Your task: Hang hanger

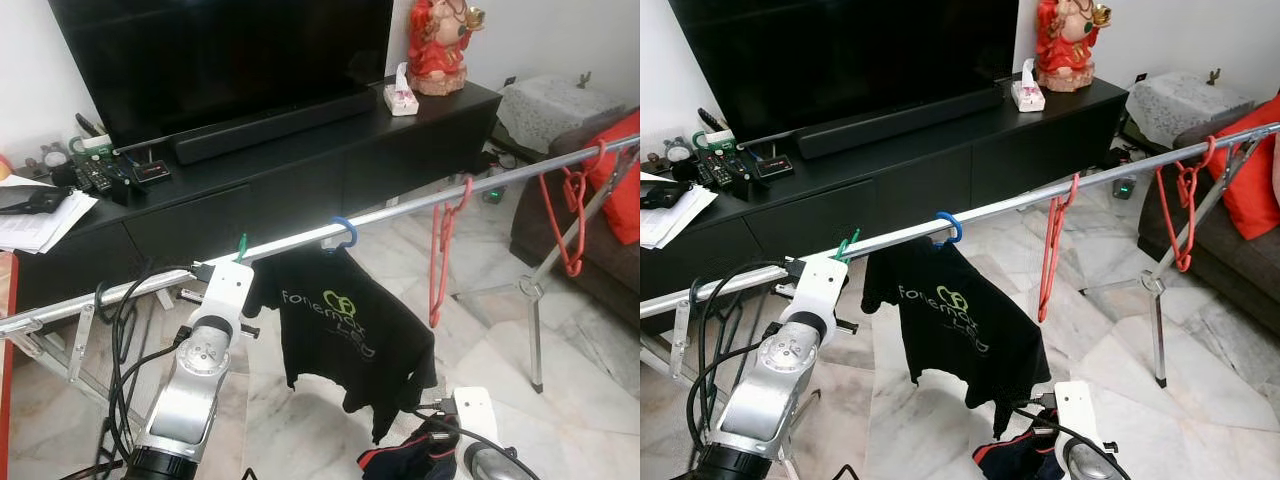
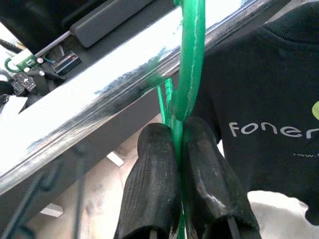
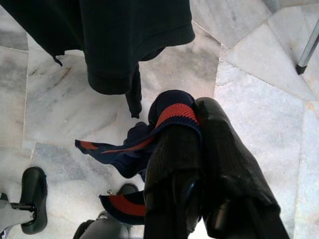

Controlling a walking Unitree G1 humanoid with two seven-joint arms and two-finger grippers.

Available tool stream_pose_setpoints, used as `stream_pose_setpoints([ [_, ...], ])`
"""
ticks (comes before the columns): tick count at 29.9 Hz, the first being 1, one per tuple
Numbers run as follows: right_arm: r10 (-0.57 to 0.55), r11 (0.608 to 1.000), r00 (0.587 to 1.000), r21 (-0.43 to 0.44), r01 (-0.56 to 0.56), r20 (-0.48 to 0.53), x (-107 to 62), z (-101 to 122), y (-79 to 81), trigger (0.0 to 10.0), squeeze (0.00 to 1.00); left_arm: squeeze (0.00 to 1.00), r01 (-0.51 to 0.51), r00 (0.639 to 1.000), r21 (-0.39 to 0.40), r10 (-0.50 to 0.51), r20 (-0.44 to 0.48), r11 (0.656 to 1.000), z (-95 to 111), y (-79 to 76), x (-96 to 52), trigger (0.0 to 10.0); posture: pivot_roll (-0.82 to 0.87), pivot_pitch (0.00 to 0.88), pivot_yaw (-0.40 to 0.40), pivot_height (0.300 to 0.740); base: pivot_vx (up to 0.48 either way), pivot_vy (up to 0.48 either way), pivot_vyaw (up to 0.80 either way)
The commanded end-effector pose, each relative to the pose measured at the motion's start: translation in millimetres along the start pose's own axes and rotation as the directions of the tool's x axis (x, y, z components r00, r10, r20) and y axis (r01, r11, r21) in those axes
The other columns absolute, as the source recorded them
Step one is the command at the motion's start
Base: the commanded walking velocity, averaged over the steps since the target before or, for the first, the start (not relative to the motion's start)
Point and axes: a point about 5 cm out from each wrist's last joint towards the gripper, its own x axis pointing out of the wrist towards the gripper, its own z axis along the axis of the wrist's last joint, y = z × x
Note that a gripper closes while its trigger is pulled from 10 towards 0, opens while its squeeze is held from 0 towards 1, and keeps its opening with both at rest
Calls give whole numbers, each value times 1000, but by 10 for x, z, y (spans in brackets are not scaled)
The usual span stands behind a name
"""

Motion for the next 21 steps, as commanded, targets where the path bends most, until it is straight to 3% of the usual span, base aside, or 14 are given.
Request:
stream_pose_setpoints([
  [1, -1, 1000, 1000, -1, 1, 25, 16, 75, 6, 10000, 0, 0, 6, 1000, 6, -6, -2, 1000, 10, 16, -17, 0, -50, 0, 4, 740, 0, 0, 0],
  [4, -1, 1000, 1000, -1, 1, 25, 16, 75, 6, 10000, 0, 0, 6, 1000, 6, -6, -2, 1000, 12, 16, -21, 0, -50, 0, 4, 740, 0, 0, 0],
  [5, -1, 1000, 1000, -4, 1, 24, 15, 73, 2, 10000, 0, 0, -20, 1000, -47, 19, -7, 999, 7, 61, -99, 0, -46, 0, 2, 740, 0, 0, 0],
  [11, 0, 1000, 1000, -8, 0, 22, 14, 68, -2, 10000, 0, 0, -37, 999, -174, 33, -27, 984, 17, 117, -275, 0, -38, 0, -1, 740, 0, 0, 0],
  [16, 2, 1000, 1000, -9, -1, 21, 13, 66, -4, 10000, 0, 0, -20, 1000, -195, 18, -14, 981, 21, 139, -375, 0, -37, 0, -1, 740, 0, 0, 0],
  [21, 4, 1000, 1000, -10, -4, 21, 13, 66, -1, 10000, 0, 0, 92, 995, -148, -96, -22, 985, -6, 154, -573, 471, -32, 0, -1, 740, 0, 0, 0],
])
